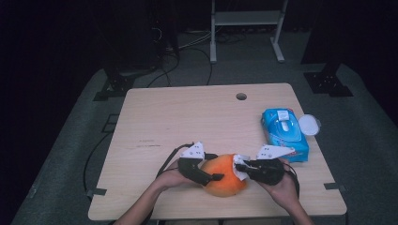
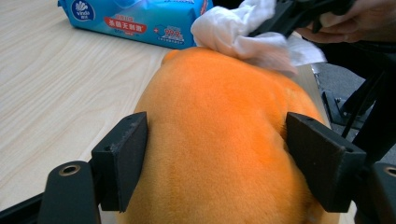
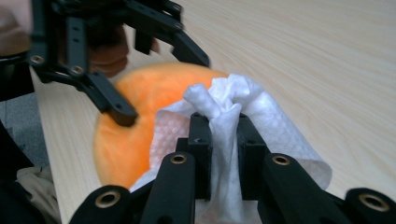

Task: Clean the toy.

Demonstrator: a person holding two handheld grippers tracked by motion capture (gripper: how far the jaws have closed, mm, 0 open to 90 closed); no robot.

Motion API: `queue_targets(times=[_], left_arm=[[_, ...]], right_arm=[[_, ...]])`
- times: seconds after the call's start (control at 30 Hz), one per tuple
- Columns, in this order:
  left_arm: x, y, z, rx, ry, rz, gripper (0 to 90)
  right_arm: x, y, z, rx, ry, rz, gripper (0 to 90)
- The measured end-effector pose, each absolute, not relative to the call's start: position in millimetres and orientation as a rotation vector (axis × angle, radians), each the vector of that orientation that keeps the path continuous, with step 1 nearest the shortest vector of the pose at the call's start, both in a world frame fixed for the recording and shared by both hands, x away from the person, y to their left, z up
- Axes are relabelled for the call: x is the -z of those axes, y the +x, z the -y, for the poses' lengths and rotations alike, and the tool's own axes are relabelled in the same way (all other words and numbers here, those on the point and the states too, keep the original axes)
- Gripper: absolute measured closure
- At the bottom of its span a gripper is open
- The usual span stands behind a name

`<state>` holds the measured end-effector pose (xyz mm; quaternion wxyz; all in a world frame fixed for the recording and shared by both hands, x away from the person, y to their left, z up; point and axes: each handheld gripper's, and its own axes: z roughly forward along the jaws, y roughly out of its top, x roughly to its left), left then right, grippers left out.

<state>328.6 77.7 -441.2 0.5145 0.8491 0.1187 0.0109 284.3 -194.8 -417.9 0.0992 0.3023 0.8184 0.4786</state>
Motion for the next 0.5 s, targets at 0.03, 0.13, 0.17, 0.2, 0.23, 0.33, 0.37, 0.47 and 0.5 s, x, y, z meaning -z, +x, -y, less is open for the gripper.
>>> queue_targets(times=[0.03, 0.13, 0.17, 0.2, 0.23, 0.33, 0.37, 0.47, 0.5], left_arm=[[441, 328, -77, -0.029, 2.041, -0.286, 23.3], [441, 325, -77, -0.037, 2.045, -0.265, 23.3], [441, 325, -76, -0.040, 2.045, -0.261, 23.3], [440, 325, -76, -0.043, 2.045, -0.260, 23.3], [440, 325, -77, -0.046, 2.047, -0.258, 23.3], [441, 325, -78, -0.039, 2.044, -0.261, 23.3], [441, 325, -78, -0.039, 2.043, -0.263, 23.3], [441, 325, -78, -0.039, 2.045, -0.256, 23.3], [442, 325, -78, -0.037, 2.042, -0.255, 23.3]], right_arm=[[419, 285, 199, -1.417, 0.917, -2.420, 78.9], [416, 288, 203, -1.451, 0.967, -2.394, 78.0], [414, 290, 202, -1.467, 0.968, -2.385, 78.0], [412, 291, 200, -1.479, 0.963, -2.380, 78.0], [412, 293, 198, -1.487, 0.959, -2.381, 78.0], [418, 295, 198, -1.484, 0.955, -2.403, 78.1], [419, 295, 200, -1.479, 0.961, -2.408, 78.2], [423, 293, 209, -1.430, 1.014, -2.409, 78.4], [422, 292, 211, -1.447, 1.024, -2.400, 78.4]])
